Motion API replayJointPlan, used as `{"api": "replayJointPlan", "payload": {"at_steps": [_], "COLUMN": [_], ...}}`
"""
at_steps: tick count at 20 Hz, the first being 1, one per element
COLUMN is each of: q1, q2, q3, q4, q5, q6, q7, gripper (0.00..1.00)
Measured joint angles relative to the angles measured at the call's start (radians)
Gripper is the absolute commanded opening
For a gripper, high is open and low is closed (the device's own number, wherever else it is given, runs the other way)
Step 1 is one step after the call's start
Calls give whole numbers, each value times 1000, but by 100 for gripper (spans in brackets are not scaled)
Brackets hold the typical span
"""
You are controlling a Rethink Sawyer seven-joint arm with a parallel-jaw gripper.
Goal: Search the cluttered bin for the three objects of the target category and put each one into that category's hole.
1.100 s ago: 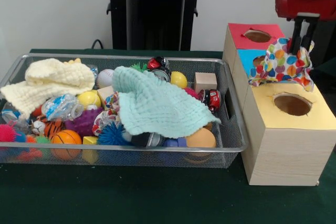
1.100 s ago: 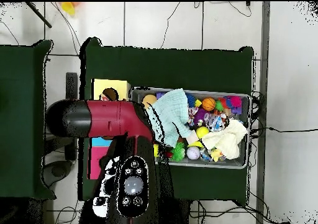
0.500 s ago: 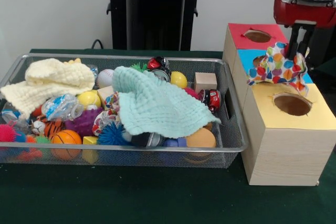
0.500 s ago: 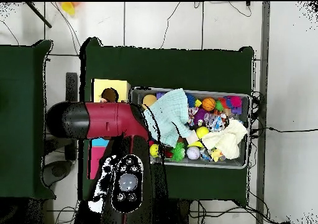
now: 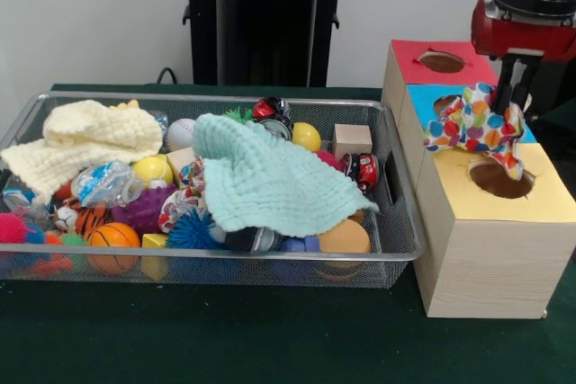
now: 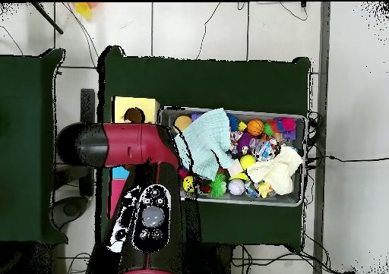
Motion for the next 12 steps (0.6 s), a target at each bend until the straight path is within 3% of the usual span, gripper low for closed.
{"api": "replayJointPlan", "payload": {"at_steps": [12], "q1": [-1], "q2": [32], "q3": [-10], "q4": [-6], "q5": [7], "q6": [-58], "q7": [0], "gripper": [0]}}
